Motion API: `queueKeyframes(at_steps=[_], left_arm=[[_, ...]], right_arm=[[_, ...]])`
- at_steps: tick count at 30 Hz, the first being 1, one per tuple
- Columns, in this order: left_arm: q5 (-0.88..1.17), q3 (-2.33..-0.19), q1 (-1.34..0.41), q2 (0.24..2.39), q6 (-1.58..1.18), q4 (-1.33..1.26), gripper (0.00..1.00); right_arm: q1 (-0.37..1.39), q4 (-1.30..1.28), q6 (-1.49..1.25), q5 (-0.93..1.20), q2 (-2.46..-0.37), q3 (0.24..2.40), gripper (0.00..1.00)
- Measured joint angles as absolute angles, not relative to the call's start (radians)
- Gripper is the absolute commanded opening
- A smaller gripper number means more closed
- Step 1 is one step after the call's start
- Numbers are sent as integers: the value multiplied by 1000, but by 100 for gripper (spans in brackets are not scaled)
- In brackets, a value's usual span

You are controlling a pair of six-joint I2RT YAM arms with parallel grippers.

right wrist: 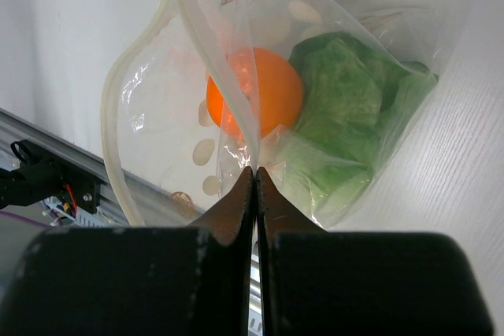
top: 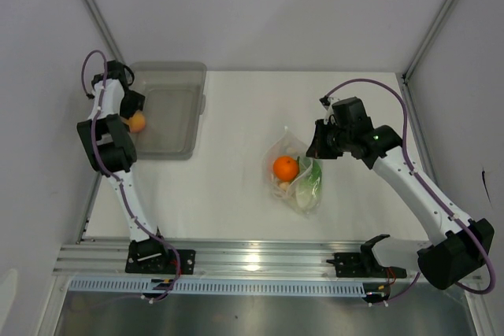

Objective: Place the food in the zip-top bag and seal the zipper
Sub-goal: Pick up the fake fruit from the bin.

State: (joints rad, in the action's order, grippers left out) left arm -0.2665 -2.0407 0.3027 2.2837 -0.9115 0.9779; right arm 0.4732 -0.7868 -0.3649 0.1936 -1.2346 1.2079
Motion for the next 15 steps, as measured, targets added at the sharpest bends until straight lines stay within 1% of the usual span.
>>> queueKeyframes(at_steps=[15], left_arm=[[-276,-2101,323,2334,-995,1088,99]], right_arm=[[469,-785,-365,201,-1235,1208,0]])
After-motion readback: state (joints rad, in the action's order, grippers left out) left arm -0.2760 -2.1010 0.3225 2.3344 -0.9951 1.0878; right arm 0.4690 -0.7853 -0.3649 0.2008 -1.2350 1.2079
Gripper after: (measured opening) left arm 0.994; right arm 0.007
